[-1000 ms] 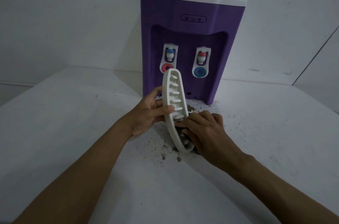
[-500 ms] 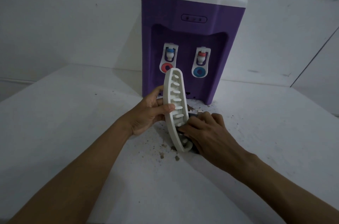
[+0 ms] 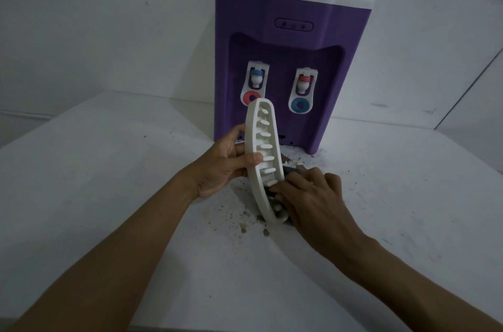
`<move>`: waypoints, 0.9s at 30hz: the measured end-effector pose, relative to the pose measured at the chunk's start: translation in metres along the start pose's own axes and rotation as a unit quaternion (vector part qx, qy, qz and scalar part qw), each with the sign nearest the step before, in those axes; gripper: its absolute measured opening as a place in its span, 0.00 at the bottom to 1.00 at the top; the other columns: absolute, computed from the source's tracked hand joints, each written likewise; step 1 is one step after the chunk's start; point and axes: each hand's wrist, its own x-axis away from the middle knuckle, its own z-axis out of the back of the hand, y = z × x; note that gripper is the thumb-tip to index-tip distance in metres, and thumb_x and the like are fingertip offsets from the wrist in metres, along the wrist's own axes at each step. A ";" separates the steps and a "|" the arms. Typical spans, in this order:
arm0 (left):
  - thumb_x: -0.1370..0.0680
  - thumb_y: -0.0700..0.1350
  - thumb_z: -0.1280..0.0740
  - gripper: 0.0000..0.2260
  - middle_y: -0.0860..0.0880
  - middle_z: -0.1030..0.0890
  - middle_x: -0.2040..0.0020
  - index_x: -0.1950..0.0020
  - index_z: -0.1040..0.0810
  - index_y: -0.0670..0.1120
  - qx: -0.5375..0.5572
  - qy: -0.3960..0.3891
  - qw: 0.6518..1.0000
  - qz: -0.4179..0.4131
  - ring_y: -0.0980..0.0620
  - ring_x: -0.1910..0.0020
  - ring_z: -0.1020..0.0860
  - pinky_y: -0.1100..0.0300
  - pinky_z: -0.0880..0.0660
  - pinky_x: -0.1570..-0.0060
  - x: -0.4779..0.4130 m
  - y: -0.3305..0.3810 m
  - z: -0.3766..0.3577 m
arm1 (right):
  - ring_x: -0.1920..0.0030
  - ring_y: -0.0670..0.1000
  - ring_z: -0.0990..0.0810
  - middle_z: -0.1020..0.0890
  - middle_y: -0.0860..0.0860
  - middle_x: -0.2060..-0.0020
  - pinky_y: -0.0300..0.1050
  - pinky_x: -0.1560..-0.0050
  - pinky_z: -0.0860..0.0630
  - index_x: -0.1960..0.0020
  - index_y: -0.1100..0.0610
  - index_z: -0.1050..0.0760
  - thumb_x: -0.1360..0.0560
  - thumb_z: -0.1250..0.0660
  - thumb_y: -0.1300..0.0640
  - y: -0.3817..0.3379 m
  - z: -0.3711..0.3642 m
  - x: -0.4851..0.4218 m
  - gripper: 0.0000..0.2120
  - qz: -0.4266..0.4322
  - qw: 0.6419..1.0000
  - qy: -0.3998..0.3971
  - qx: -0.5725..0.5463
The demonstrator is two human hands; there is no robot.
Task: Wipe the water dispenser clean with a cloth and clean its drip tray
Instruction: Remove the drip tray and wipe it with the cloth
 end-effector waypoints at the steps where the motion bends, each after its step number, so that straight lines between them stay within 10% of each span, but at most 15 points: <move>1: 0.27 0.37 0.31 0.29 0.43 0.17 0.43 0.28 0.36 0.47 -0.002 -0.003 1.000 0.001 0.44 0.42 0.19 0.53 0.20 0.50 0.000 0.000 -0.001 | 0.54 0.53 0.23 0.18 0.48 0.50 0.47 0.57 0.30 0.47 0.48 0.21 0.42 0.19 0.51 0.000 0.002 0.001 0.24 -0.010 1.000 -0.009 0.020; 16: 0.28 0.37 0.31 0.29 0.43 0.17 0.44 0.29 0.36 0.47 -0.001 0.005 1.000 0.001 0.45 0.43 0.19 0.54 0.20 0.51 0.000 0.001 -0.003 | 0.56 0.51 0.24 0.18 0.47 0.51 0.42 0.58 0.33 0.47 0.48 0.21 0.41 0.19 0.51 0.007 -0.003 0.000 0.24 -0.011 1.000 -0.001 -0.019; 20: 0.29 0.37 0.31 0.27 0.43 0.17 0.43 0.32 0.33 0.50 0.002 0.006 1.000 -0.007 0.44 0.42 0.19 0.51 0.20 0.50 0.002 0.000 -0.001 | 0.54 0.48 0.28 0.20 0.45 0.49 0.39 0.58 0.40 0.44 0.47 0.22 0.24 0.36 0.50 0.009 -0.002 0.002 0.10 -0.002 0.996 0.005 -0.085; 27: 0.29 0.36 0.31 0.27 0.43 0.17 0.44 0.33 0.33 0.49 0.005 0.018 1.000 -0.013 0.45 0.43 0.19 0.52 0.20 0.52 0.004 -0.002 0.002 | 0.51 0.46 0.31 0.21 0.43 0.48 0.41 0.52 0.41 0.43 0.46 0.23 0.21 0.44 0.48 0.003 -0.011 0.011 0.13 -0.015 0.992 0.005 -0.122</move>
